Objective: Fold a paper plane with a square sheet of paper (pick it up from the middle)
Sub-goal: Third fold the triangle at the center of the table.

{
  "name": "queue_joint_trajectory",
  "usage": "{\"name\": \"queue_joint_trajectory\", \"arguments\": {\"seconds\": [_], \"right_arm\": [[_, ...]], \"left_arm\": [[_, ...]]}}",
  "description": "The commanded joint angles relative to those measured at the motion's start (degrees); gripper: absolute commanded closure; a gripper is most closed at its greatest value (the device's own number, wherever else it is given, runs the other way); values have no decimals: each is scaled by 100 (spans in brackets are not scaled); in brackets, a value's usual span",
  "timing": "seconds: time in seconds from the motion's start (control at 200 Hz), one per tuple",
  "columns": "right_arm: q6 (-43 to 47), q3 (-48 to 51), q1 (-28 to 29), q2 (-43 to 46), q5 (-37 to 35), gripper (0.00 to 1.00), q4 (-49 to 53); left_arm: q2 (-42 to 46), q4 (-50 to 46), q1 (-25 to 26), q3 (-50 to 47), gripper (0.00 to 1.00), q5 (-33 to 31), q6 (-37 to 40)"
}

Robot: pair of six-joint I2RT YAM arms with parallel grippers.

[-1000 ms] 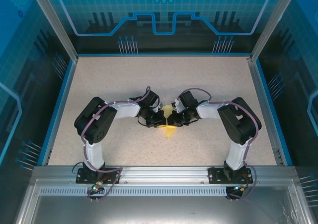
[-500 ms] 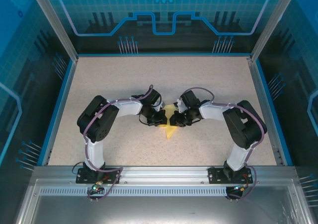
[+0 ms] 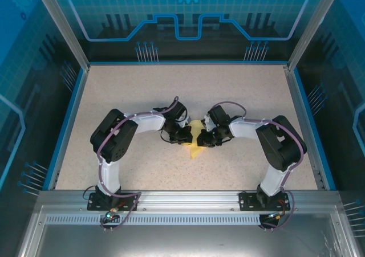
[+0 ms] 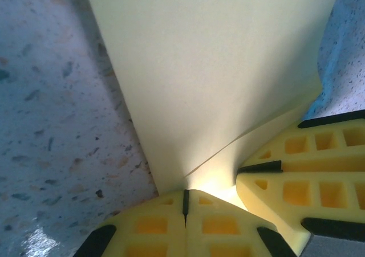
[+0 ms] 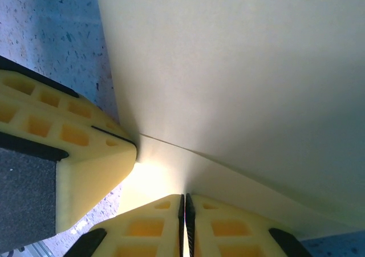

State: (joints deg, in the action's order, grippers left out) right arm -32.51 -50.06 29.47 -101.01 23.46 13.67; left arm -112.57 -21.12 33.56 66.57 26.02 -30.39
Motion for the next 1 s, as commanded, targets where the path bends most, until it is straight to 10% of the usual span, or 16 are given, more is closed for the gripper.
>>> {"name": "queue_joint_trajectory", "arguments": {"seconds": [0.0, 0.995], "right_arm": [[114, 216, -100, 163, -363, 87, 435], [113, 2, -444, 1037, -556, 90, 670]], "left_arm": [[-466, -537, 50, -78, 95, -895, 211], [-634, -946, 128, 269, 96, -1164, 459]]}}
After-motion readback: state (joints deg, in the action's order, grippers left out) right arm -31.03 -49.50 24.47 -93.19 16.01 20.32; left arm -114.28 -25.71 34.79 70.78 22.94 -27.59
